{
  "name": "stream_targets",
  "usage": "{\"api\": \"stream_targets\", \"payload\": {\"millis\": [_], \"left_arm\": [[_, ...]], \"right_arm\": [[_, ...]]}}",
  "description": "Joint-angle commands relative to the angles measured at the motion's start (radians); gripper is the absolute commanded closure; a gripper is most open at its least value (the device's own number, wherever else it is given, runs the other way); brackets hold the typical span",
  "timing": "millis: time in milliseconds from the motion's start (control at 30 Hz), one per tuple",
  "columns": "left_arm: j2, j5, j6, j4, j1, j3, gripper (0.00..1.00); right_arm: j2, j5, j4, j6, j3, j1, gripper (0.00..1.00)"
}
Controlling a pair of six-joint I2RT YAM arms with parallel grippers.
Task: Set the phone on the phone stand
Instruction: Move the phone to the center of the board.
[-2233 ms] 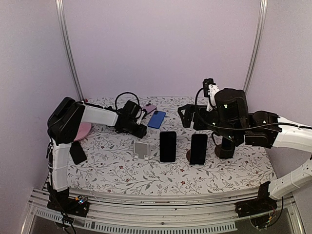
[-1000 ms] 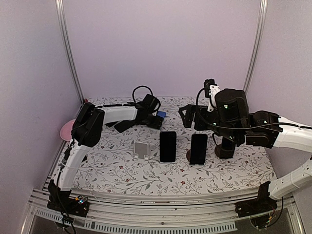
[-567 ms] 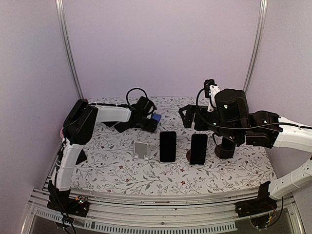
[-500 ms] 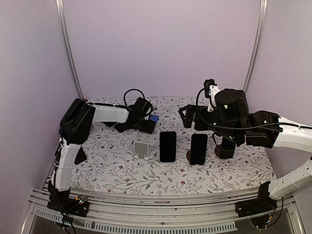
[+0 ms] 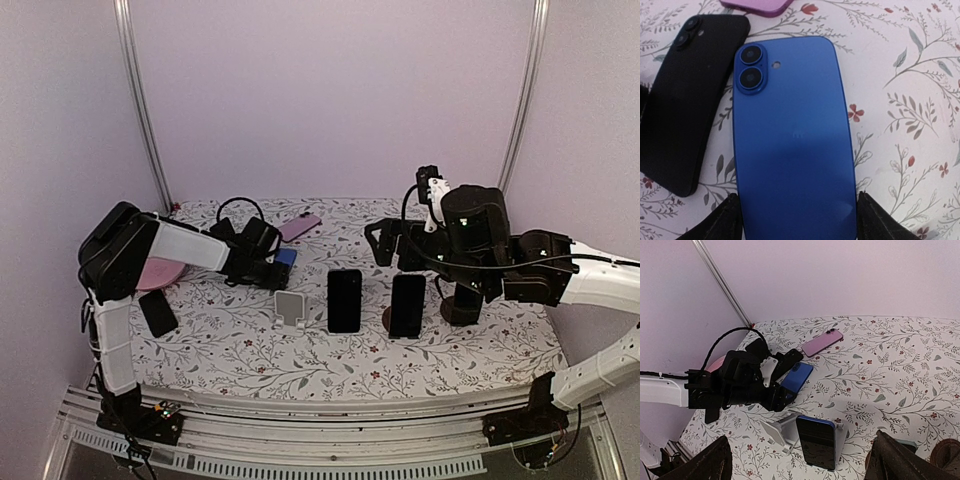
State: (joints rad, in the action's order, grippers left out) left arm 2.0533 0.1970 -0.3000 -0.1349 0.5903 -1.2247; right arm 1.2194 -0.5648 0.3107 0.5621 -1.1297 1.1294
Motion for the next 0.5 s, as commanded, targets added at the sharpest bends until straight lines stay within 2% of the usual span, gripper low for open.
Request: {"api": "stream_targets", "payload": {"millis": [0, 167, 367, 467], "left_arm": [[-0.022, 0.003, -0.06, -0.097, -0.021, 0.163, 0.39], [-0.135, 0.006, -0.11, -0.061, -0.012, 0.317, 0.39], [-0.258, 0.018, -0.146, -0.058, 0.001, 0.422, 0.39], [-0.276, 0.011, -0.144, -0.07, 0.006, 0.411, 0.31]], "right_arm": [[-0.018, 0.023, -0.028, 0.009, 0.01, -0.005, 0.01], [-0.009, 0.036, -0.041, 0.012, 0.012, -0.005, 0.01], [0.013, 0.053, -0.047, 0.006, -0.002, -0.004, 0.01], [0.017, 0.056, -0.049, 0.008, -0.002, -0.005, 0.01]]}}
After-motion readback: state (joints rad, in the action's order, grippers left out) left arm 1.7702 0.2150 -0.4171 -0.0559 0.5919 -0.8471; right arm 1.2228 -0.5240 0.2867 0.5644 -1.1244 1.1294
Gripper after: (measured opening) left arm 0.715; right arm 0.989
